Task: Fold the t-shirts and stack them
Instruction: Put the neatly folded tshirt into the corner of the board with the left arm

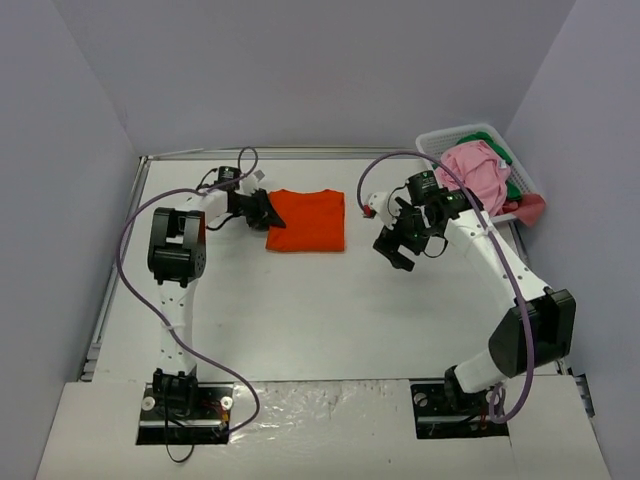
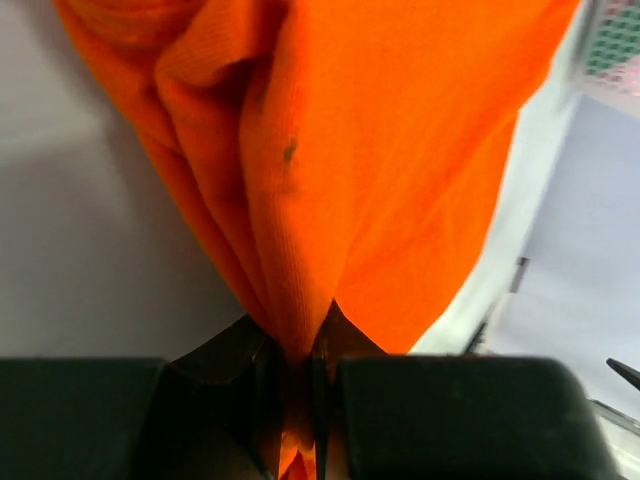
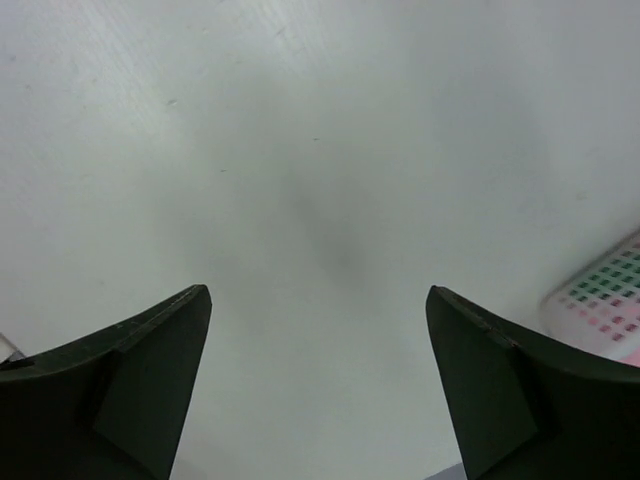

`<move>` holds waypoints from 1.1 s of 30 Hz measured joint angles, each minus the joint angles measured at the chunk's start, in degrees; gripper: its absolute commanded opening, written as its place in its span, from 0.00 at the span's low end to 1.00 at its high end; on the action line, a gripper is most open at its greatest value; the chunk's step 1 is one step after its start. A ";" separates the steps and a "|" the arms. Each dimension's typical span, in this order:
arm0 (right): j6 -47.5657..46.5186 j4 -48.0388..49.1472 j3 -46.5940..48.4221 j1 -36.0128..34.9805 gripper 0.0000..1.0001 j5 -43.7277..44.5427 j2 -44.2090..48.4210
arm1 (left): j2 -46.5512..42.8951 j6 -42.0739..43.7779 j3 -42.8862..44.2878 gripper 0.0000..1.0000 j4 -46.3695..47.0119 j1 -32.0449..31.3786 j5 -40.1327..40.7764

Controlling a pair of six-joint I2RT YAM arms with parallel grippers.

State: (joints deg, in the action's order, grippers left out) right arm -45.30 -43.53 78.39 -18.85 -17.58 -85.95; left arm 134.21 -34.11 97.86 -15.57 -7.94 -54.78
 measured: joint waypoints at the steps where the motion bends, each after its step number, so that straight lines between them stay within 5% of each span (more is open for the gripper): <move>1: -0.15 -0.33 -1.53 0.33 0.85 -1.16 0.15 | 0.04 2.73 2.03 0.02 -3.76 0.63 1.60; 11: -1.14 -0.94 -8.28 4.94 0.88 -9.97 -2.56 | 4.94 22.03 25.99 0.02 -28.33 12.83 15.08; 19: -1.09 -0.81 -8.98 8.70 0.89 -12.31 -2.56 | 20.92 29.14 53.29 0.02 -40.09 24.02 21.90; 33: -0.72 -0.83 -9.14 15.54 0.94 -14.99 -3.41 | 18.53 37.16 50.45 0.02 -33.18 23.67 38.53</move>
State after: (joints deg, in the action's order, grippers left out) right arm -46.02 -44.36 69.25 -3.31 -32.58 -89.36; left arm 152.75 3.05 148.31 -48.75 15.73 -16.25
